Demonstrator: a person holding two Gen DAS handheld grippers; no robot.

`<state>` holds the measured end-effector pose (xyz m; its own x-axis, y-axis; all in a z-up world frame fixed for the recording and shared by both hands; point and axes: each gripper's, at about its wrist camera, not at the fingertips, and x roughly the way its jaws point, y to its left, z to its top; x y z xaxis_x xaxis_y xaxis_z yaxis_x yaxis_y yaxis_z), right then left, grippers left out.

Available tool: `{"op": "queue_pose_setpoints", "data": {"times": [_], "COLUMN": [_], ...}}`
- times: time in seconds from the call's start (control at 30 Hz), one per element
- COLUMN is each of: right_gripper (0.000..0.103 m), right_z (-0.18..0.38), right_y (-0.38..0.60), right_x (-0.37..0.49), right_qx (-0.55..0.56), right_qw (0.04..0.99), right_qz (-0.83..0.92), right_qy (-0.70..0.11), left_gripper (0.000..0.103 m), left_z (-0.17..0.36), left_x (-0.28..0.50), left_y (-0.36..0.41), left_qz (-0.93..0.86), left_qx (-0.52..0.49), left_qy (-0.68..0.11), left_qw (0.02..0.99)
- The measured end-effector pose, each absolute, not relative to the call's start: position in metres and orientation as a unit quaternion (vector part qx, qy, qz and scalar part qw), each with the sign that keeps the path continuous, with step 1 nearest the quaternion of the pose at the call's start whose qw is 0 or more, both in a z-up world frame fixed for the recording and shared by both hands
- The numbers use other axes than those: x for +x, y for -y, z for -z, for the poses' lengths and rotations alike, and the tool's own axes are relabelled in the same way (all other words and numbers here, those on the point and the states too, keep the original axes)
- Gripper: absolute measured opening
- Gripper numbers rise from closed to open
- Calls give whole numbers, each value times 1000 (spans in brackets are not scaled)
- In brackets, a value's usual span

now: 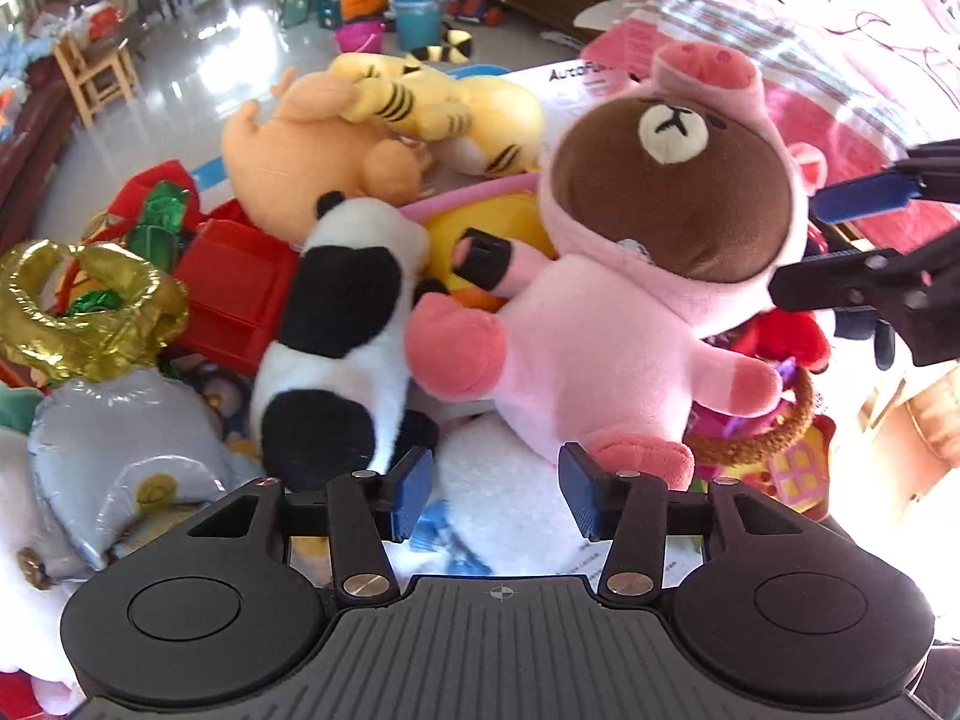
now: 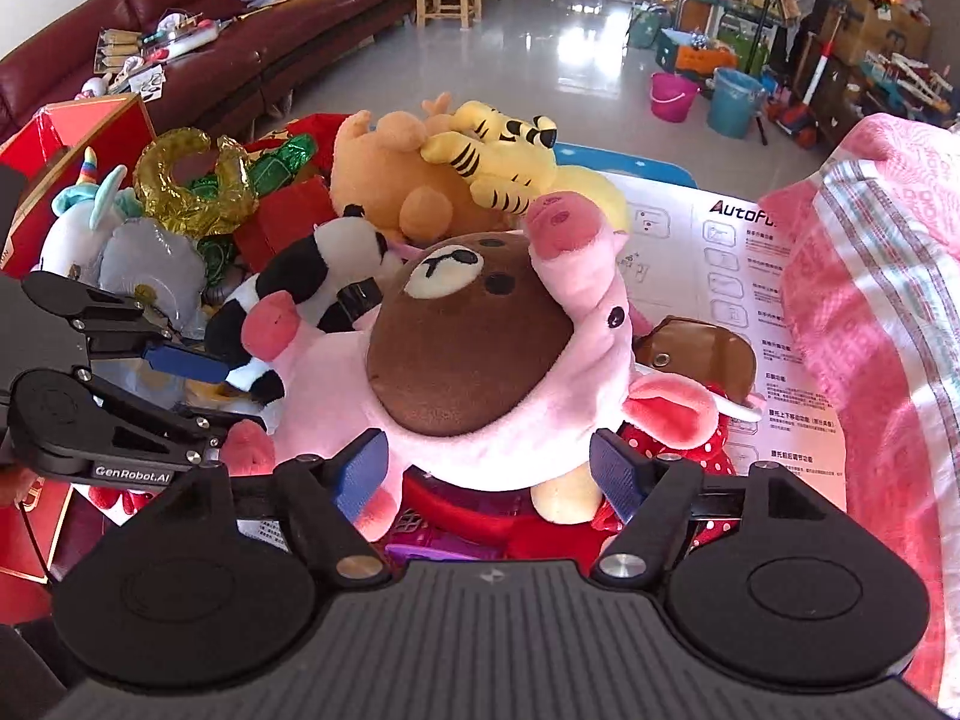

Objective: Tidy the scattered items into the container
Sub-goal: 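Grasp the brown bear in pink pig costume by its foot with the left gripper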

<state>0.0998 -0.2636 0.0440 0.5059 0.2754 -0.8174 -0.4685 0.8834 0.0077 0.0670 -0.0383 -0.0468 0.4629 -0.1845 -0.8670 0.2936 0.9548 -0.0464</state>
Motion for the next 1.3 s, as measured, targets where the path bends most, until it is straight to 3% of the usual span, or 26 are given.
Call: {"op": "queue_pose_setpoints", "data": {"times": [0.4, 0.5, 0.77, 0.93, 0.97, 1.07, 1.3], "right_gripper": [77, 66, 66, 67, 67, 66, 67], "right_z": [-14, -5, 1, 0, 0, -5, -13], "right_y": [278, 268, 272, 274, 275, 284, 311], "right_x": [107, 105, 113, 112, 112, 112, 118], "right_qx": [-37, -66, -35, -33, -30, -26, 27], "right_qw": [848, 848, 843, 844, 844, 853, 860], "right_qz": [-212, -212, -221, -219, -217, -200, -184], "right_qy": [-484, -481, -489, -489, -489, -482, -475], "left_gripper": [62, 63, 72, 72, 71, 36, 32], "left_z": [47, 40, 0, 6, 13, 30, 40], "left_x": [58, 52, 59, 81, 85, 94, 82], "left_y": [59, 49, 24, 44, 49, 55, 43], "left_qz": [184, 179, 155, 170, 172, 167, 157], "left_qx": [41, 50, 78, 102, 107, 111, 84], "left_qy": [-496, -495, -469, -477, -481, -504, -512], "left_qw": [848, 849, 866, 856, 853, 840, 840]}}
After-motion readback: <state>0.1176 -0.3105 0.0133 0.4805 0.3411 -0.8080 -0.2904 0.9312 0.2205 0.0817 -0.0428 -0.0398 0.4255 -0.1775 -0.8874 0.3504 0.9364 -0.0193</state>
